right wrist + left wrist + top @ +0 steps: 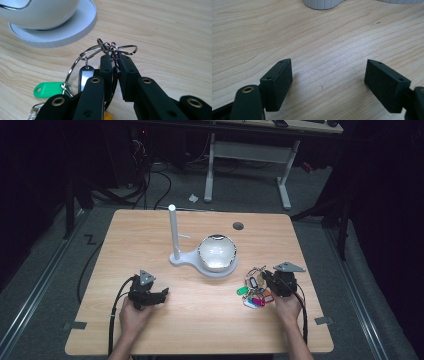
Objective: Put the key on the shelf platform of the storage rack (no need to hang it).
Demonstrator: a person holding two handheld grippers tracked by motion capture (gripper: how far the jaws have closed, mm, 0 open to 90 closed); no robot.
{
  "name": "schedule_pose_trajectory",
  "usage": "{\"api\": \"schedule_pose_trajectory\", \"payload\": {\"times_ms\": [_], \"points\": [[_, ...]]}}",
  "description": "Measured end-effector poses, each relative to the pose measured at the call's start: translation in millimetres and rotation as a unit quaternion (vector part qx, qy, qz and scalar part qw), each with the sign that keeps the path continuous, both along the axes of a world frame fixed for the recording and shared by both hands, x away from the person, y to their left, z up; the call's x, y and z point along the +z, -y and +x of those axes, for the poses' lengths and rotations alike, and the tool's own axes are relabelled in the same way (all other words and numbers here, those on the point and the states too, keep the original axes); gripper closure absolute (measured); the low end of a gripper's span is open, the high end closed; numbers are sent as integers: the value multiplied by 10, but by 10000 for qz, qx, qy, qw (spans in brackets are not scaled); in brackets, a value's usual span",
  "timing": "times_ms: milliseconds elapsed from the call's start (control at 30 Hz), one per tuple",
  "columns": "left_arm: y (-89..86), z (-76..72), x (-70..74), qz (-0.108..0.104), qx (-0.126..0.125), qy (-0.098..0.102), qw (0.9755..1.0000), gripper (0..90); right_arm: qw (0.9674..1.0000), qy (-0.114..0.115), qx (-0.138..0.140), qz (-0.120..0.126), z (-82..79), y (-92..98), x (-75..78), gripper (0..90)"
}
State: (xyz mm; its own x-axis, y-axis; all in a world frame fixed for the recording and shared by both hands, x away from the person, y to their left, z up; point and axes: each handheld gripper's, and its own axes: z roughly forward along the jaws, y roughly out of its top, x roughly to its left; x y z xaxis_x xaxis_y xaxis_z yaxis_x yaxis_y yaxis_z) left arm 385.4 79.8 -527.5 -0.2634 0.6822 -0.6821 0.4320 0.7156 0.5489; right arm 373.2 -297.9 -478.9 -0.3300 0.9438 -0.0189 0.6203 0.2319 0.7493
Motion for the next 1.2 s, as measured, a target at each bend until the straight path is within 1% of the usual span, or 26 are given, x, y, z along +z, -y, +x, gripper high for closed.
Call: {"api": "schedule_pose_trajectory", "payload": {"times_ms": [67,100,233,300,333,367,400,500,533,567,600,633,700,767,833,867,900,967,1000,1067,1100,1167,1200], "points": [[0,0,0,-3,-4,-1,10000,227,10000,29,11,-15,-7,-3,18,825],[0,0,0,-2,-1,0,10000,227,10000,38,32,-61,-19,1,47,825],[0,0,0,-3,-1,-1,10000,227,9999,65,56,-73,-32,22,91,825],[0,0,0,-5,2,-2,10000,227,9999,123,62,-55,-47,30,140,826],[1,0,1,-7,2,-4,10000,227,9998,179,70,-58,-64,27,194,826],[1,0,1,-7,2,-4,10000,227,9998,179,70,-58,-64,27,194,826],[1,0,1,-6,2,-4,10000,227,9996,240,133,-73,-69,23,243,826],[0,-1,1,-5,-2,-3,10000,227,9995,259,175,-101,-72,17,286,826],[3,-1,2,-22,19,-19,10000,227,9993,310,188,-90,-87,6,343,827],[3,-1,2,-22,19,-19,10000,227,9993,310,188,-90,-87,6,343,827],[0,-1,1,-9,-2,-6,10000,227,9990,379,218,-26,-105,3,396,827],[0,-1,1,-9,-2,-6,10000,227,9990,379,218,-26,-105,3,396,827],[0,-1,1,-8,-6,-4,10000,227,9987,455,229,24,-129,5,456,828],[0,-1,1,-4,-6,-2,10000,227,9987,442,235,67,-140,4,487,828],[0,-1,1,-5,-5,-2,10000,227,9985,472,278,42,-148,1,535,829],[0,-1,1,-5,-5,-2,10000,227,9985,472,278,42,-148,1,535,829],[0,-1,1,-6,-7,-2,10000,227,9985,464,280,68,-155,-3,561,829],[1,-1,1,-11,-2,-6,10000,226,9978,548,356,99,-173,0,634,829],[0,-1,1,-7,-5,-3,10000,226,9978,551,353,137,-184,-4,659,829],[0,-1,0,-4,-8,0,10000,226,9976,568,363,148,-189,-3,675,829],[0,-1,1,-8,-4,-3,10000,226,9973,567,410,242,-192,-1,722,830],[3,-2,2,-21,12,-16,10000,226,9971,571,434,263,-191,0,743,830],[3,-2,2,-19,12,-15,10000,227,9966,571,477,341,-191,0,789,830]]}}
